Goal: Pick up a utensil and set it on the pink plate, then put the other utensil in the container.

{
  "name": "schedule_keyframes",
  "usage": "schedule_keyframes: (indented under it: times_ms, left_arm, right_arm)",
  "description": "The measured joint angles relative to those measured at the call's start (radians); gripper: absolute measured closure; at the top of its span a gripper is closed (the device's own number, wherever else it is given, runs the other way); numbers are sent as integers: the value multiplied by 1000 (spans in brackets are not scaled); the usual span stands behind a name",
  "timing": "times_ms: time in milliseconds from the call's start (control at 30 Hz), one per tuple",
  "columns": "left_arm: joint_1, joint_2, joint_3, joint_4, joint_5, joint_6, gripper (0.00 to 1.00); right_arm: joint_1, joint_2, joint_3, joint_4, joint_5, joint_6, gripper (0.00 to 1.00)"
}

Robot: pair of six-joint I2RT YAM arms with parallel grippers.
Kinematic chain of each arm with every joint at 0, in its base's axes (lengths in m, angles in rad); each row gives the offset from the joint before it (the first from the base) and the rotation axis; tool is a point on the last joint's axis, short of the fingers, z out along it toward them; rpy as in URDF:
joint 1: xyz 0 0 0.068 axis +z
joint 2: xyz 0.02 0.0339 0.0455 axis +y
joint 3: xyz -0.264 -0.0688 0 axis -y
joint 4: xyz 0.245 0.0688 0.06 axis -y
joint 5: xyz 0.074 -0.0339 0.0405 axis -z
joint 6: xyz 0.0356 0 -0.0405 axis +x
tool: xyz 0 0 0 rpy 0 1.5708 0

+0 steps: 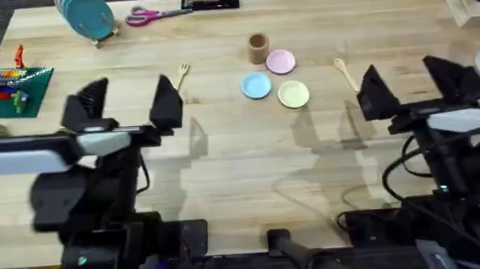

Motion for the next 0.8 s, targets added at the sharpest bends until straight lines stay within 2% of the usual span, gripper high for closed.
schedule_keyframes:
  times_ms: [133, 333, 567, 800]
  left_arm:
    - [0, 0, 90, -44, 0, -3, 7]
    - [0, 38, 231, -173, 0, -4, 7]
    - [0, 190, 436, -381, 0, -4, 7]
    - [0, 383, 643, -539, 0, -5, 6]
  right_arm:
    - [0, 11, 87, -29, 0, 0, 3]
    - [0, 95, 255, -157, 0, 0, 4]
    - [0, 219, 446, -346, 0, 0, 4]
    - [0, 345, 638, -537, 0, 0, 5]
